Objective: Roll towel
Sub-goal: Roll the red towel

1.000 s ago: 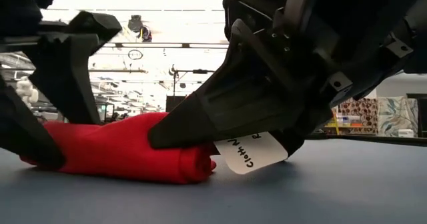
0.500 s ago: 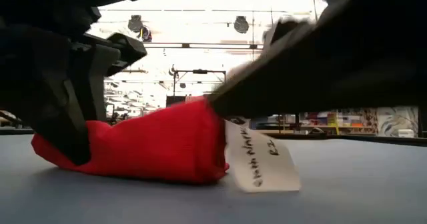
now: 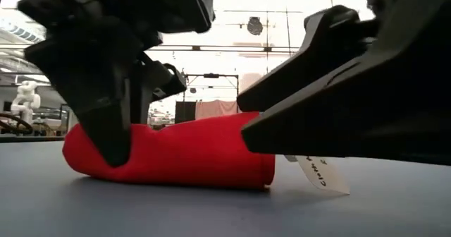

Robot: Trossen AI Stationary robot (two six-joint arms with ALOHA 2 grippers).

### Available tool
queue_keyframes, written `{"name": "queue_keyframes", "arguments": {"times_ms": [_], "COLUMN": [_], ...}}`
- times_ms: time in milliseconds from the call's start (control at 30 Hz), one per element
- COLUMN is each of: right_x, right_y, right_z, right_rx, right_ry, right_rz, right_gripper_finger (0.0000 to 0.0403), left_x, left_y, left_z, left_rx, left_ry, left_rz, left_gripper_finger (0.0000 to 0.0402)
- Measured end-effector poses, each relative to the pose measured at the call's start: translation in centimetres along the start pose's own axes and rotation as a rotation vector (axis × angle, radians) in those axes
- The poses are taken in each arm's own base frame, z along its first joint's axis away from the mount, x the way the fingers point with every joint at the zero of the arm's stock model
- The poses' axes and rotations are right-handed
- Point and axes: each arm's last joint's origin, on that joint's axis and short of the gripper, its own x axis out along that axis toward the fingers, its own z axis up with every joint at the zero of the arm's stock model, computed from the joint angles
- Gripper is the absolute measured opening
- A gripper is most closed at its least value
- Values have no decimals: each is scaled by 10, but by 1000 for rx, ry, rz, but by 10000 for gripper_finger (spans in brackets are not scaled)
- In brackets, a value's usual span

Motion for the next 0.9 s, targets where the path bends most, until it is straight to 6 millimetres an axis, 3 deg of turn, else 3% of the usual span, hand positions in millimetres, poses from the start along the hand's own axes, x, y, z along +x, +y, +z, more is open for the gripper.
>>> {"name": "queue_keyframes", "arguments": {"times_ms": [233,633,900], "right_x": [8,11,12], "right_y": [-10,-12,-13], "right_z": [-9,-13,-13], "right_rx": [104,280,485], "right_ry": [78,127,166], "right_rz": [-53,0,46], "right_gripper_finger": [241,134,88], "left_x": [-1,-1,-15], "left_y": [20,24,25], "left_z": [6,8,4], "left_rx": [-79,-90,-82], "left_ry": [21,10,7], "left_rz": [-74,-58,78], "left_gripper_finger": [45,47,126]}}
